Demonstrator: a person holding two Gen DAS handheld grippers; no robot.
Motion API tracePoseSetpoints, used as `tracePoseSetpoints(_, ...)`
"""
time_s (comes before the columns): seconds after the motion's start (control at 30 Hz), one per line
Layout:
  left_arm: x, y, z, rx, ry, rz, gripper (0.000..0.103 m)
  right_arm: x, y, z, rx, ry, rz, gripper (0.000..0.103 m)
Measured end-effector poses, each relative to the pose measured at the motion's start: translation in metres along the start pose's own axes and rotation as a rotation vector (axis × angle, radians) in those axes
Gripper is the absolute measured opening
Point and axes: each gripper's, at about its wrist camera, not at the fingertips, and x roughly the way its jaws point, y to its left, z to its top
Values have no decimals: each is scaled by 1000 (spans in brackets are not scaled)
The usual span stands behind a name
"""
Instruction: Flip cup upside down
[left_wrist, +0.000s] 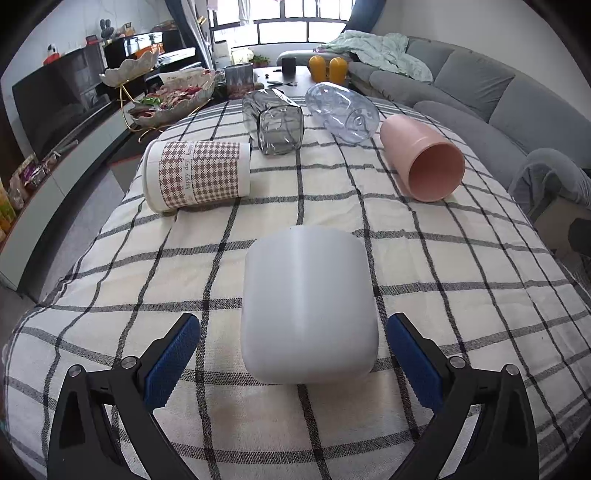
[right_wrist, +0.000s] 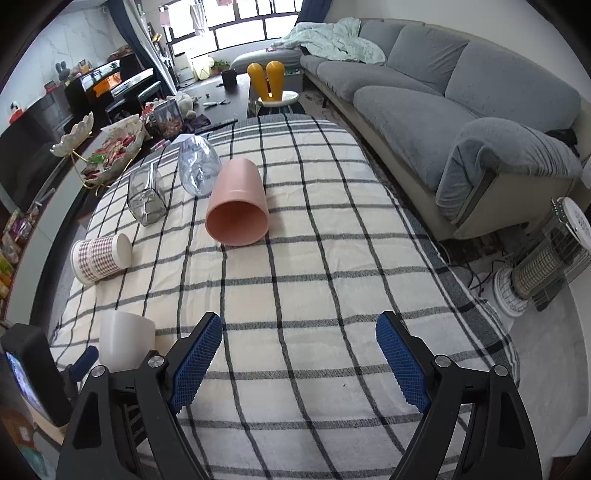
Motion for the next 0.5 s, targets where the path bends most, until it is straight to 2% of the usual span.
tracePoseSetpoints(0.07, 3, 1, 0, 0, 3, 1, 98, 0, 1, 0, -2, 0, 1, 86)
tracePoseSetpoints(0.17, 5, 2, 0, -4, 13, 2, 88, 0, 3, 0, -5, 2, 6, 86)
tracePoseSetpoints(0.23, 8, 2, -1, -4, 26, -12, 74, 1, 4, 0, -7, 5, 9, 86)
tracePoseSetpoints(0.3, 9, 1, -2, 6, 33, -19, 67, 1, 5, 0, -7, 8, 11, 86)
tracePoseSetpoints(0.5, 4, 2, 1, 1, 24, -35, 66, 0, 5, 1, -7, 1, 15, 86)
